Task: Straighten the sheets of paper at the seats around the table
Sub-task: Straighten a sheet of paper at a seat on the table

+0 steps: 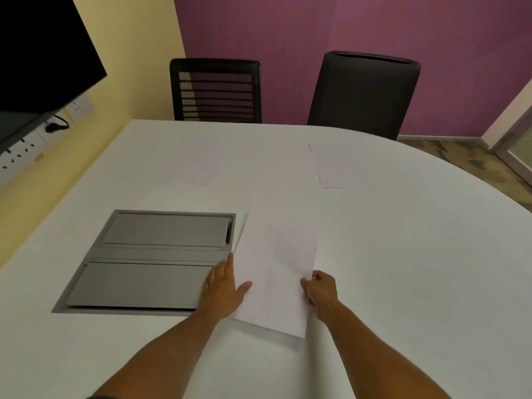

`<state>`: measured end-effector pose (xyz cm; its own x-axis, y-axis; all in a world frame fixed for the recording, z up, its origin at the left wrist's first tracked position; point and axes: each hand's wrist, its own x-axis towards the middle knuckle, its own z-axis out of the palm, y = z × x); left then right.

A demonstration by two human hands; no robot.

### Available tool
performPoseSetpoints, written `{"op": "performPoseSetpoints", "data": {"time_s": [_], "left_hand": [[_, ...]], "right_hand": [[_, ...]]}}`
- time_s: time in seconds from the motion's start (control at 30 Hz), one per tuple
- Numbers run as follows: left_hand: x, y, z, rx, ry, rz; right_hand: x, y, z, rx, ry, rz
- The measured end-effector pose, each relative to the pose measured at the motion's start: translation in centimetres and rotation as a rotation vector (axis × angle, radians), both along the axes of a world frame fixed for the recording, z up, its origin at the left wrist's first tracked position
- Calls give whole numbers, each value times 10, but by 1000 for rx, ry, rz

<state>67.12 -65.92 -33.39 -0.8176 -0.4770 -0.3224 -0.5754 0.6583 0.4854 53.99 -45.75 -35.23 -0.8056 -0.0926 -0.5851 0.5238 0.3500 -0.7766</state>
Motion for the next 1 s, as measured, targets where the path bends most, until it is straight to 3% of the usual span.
{"op": "performPoseSetpoints", "data": {"time_s": [0.1, 0.3, 0.4, 0.53, 0.87, 1.0], "left_hand": [[18, -17, 26, 196, 26, 218], [63, -39, 68, 186, 25, 415], [152, -56, 109, 92, -9, 494], [209, -65, 113, 126, -142, 533], [453, -74, 80, 16, -324, 768], [503, -73, 60, -78, -376, 731]], "right_hand": [[32, -1, 14, -68, -27, 29], [99, -11, 43, -206, -102, 79], [169, -32, 80, -264, -132, 224], [204, -42, 80, -189, -108, 276], [418, -86, 75, 105, -118, 620], [472, -89, 58, 185, -99, 710]]}}
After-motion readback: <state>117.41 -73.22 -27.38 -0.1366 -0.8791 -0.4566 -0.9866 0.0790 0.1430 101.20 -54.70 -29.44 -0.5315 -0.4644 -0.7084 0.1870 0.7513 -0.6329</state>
